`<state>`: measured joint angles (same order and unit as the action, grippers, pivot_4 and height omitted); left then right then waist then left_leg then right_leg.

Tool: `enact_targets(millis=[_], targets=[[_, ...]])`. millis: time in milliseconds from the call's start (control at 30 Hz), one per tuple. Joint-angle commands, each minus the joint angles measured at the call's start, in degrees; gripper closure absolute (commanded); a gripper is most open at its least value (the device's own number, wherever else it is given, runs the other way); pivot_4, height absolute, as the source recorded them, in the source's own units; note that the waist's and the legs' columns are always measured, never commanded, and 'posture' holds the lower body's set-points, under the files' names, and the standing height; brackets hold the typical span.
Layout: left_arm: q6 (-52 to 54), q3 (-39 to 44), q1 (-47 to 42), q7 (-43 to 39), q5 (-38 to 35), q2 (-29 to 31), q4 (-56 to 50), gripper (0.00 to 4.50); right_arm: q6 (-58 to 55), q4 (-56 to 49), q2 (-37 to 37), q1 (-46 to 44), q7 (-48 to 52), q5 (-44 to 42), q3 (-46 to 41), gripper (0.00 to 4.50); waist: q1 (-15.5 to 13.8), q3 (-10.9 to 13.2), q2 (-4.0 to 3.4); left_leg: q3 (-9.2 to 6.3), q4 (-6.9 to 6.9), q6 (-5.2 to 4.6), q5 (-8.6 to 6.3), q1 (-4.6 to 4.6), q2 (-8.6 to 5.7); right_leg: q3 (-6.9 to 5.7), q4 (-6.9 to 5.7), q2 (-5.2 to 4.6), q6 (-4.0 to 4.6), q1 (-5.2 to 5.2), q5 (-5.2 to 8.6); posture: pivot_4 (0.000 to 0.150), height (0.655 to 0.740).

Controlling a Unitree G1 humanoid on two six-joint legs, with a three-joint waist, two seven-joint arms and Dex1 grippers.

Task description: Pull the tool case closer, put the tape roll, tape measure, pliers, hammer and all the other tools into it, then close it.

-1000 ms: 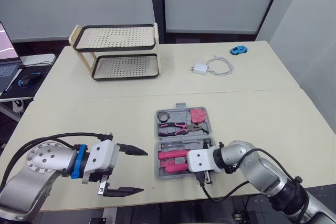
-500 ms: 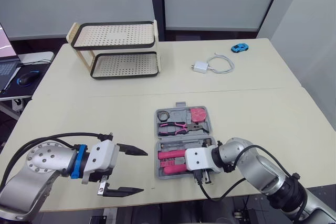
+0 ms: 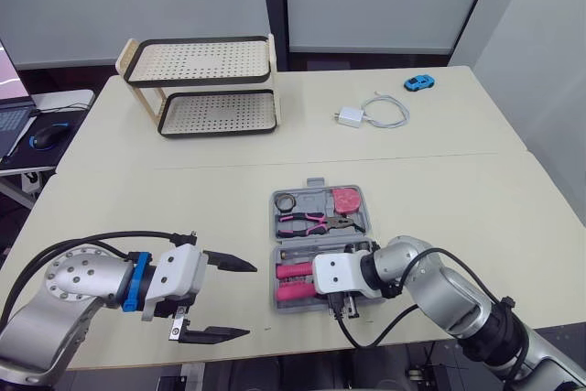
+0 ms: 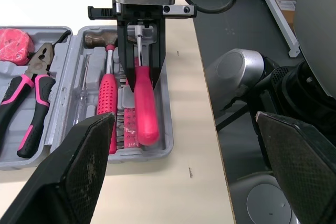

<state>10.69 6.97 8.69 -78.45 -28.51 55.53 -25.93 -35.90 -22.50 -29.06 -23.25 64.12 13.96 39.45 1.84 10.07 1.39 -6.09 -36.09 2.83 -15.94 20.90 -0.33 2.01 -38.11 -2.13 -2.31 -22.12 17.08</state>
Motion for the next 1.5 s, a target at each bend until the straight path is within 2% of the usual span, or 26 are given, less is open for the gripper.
enact_targets(millis=[33, 900, 1200, 1500], targets=[[-0.61, 1.41, 0.42, -0.49, -0.64, 0.72, -0.54, 0.00, -1.19, -2.87, -0.07, -1.38, 0.60, -1.14, 0.10, 3.88, 0.00, 0.00, 0.00, -0.01, 0.00, 0.00, 0.00, 0.00, 0.00, -0.01, 0.00, 0.00, 0.00, 0.00, 0.00, 0.150, 0.7400], [-0.98, 1.55, 0.87, -0.66, -0.60, 0.71, -0.23, 0.00, -0.32, -1.41, -2.41, -2.02, -0.37, -2.14, 1.73, 3.88, 0.01, 0.00, 0.00, 0.01, -0.07, 0.00, 0.00, 0.00, 0.00, -0.01, -0.15, 0.00, 0.01, -0.03, -0.02, 0.150, 0.7400], [-1.06, 1.48, 1.10, -0.80, -0.61, 0.59, -0.33, 0.00, -1.88, -1.70, -1.35, -2.54, -1.11, -1.85, 3.02, 3.88, 0.02, 0.00, 0.01, 0.05, -0.36, 0.00, 0.00, -0.03, -0.02, -0.01, -0.75, 0.03, 0.02, -0.13, -0.01, 0.150, 0.7400], [-1.16, 1.84, 1.79, -0.82, -0.45, 0.54, -0.39, 0.00, -3.54, -3.08, -1.08, -3.01, -1.50, -2.55, 2.55, 3.88, 0.01, 0.00, 0.01, 0.02, -0.49, 0.00, 0.00, -0.02, -0.01, 0.02, -0.79, 0.05, 0.02, -0.12, -0.01, 0.150, 0.7400]])
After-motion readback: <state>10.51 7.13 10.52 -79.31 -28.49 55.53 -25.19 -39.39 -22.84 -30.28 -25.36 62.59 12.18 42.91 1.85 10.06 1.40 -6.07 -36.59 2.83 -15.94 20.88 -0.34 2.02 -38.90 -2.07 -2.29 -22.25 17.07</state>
